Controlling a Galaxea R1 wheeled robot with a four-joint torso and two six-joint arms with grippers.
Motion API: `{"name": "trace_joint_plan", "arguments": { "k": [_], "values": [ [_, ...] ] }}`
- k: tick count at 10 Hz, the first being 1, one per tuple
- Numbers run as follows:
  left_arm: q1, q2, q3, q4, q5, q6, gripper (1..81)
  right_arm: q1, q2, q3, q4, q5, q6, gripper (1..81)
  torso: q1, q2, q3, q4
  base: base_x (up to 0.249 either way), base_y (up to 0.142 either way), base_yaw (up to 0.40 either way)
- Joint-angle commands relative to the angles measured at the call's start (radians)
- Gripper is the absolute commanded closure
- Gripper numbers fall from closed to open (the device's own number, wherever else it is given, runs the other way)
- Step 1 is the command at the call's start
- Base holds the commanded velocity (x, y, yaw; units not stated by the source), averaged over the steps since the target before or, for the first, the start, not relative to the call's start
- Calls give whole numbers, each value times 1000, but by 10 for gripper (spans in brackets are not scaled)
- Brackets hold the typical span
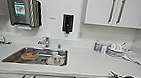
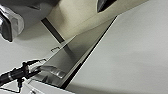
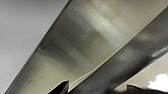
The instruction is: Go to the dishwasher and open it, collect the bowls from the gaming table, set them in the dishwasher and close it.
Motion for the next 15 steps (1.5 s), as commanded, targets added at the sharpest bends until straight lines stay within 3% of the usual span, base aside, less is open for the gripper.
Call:
{"name": "trace_joint_plan", "arguments": {
  "k": [1,4,7,10,13,15],
  "values": [
    [-88,-18,17,-2,-15,3,10,77,5,-42,-5,-55,-4,10,0,0,0,0,0,0,0],
    [-68,6,-11,-2,-19,3,10,-10,12,-104,-5,-19,-22,10,0,0,0,0,0,0,0],
    [-41,17,-26,-2,-35,4,10,-61,29,-134,-2,-11,-85,10,0,0,0,0,0,0,0],
    [-15,17,-59,-2,-53,4,10,-124,11,-100,33,43,-183,10,-1,-1,2,0,0,0,0],
    [-12,23,-60,0,-55,6,10,-167,-56,-11,130,87,-312,10,-2,-1,3,0,0,0,0],
    [-12,29,-60,0,-55,6,10,-191,-89,1,156,100,-344,10,-2,-1,3,0,0,0,0]
  ]
}}
